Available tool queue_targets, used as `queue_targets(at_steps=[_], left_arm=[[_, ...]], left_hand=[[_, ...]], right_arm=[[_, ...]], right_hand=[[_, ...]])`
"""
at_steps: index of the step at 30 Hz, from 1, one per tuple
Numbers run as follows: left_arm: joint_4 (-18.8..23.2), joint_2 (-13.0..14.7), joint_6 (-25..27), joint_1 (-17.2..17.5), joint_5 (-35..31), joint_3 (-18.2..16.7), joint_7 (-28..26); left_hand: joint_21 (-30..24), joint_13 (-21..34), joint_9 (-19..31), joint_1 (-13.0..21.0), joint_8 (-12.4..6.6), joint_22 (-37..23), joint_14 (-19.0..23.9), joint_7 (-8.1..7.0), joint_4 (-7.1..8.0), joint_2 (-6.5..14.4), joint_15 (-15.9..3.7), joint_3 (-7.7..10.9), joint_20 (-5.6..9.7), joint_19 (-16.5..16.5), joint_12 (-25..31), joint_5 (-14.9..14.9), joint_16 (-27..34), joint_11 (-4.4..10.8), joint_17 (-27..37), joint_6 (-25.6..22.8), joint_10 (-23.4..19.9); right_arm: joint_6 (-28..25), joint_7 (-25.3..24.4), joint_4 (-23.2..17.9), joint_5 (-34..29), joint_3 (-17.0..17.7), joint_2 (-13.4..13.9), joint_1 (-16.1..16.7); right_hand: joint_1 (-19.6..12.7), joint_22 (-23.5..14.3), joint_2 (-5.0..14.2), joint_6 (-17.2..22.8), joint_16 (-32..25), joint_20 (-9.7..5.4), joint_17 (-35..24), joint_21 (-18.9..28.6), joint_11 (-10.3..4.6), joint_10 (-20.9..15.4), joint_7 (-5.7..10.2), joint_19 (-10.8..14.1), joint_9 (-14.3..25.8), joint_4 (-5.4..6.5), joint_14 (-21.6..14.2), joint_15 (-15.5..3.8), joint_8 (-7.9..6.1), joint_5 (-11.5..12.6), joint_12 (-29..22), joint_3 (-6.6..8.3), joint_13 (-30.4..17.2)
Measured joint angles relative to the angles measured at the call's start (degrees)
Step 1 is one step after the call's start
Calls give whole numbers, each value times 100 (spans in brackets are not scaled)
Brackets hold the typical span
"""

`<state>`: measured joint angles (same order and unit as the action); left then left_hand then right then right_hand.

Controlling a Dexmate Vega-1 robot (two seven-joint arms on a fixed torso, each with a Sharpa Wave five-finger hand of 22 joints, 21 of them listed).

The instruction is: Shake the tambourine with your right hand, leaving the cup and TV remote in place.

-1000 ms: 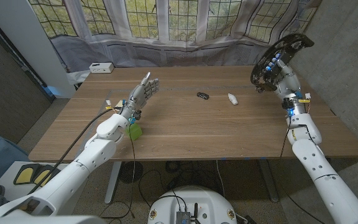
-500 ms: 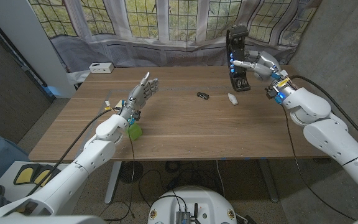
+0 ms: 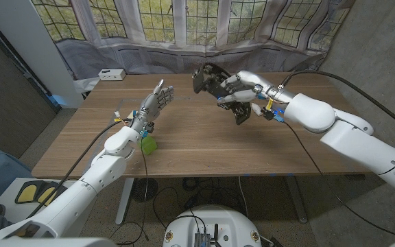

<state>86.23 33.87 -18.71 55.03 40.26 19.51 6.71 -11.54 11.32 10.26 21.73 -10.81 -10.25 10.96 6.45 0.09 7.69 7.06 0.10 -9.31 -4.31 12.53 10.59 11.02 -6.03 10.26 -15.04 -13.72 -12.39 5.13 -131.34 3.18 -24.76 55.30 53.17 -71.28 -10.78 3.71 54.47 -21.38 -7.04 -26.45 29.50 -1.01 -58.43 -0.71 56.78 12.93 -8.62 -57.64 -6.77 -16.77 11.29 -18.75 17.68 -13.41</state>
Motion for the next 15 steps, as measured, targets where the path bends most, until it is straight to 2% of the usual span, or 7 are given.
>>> queue_targets(at_steps=[2,7,10,15], left_arm=[[0,1,-3,2,2,-1,0],[0,1,-19,9,15,-8,15],[-2,2,-26,15,19,-13,21],[-5,2,-34,18,22,-21,25]], left_hand=[[0,0,0,0,0,0,0,0,0,0,0,0,0,0,0,0,0,0,0,0,0],[0,0,0,0,0,0,0,0,-25,0,0,25,0,0,0,0,0,53,0,0,-10],[0,0,0,0,0,0,0,0,-25,0,0,25,13,-13,0,0,0,52,0,0,-10],[0,0,0,0,0,0,0,-22,-25,0,0,25,30,-30,0,0,0,52,0,23,-10]], right_arm=[[-303,32,-106,-483,-170,4,-57],[-629,-60,-185,-1413,-255,-52,-11],[-572,-287,-106,-1602,-78,-188,181],[-237,-603,234,-1518,386,-476,547]], right_hand=[[0,0,0,0,0,-22,0,0,0,0,0,-22,0,-4,0,0,2,0,0,-5,0],[0,1,0,0,9,-31,1,44,0,0,0,-32,-1,-5,0,0,6,-3,40,-6,-8],[0,-1,0,0,10,-31,-5,44,0,0,0,-32,-3,-6,0,0,13,18,41,-6,-12],[0,-4,0,0,10,-31,-30,70,0,0,1,-31,-2,-12,0,0,19,18,43,-13,-31]])
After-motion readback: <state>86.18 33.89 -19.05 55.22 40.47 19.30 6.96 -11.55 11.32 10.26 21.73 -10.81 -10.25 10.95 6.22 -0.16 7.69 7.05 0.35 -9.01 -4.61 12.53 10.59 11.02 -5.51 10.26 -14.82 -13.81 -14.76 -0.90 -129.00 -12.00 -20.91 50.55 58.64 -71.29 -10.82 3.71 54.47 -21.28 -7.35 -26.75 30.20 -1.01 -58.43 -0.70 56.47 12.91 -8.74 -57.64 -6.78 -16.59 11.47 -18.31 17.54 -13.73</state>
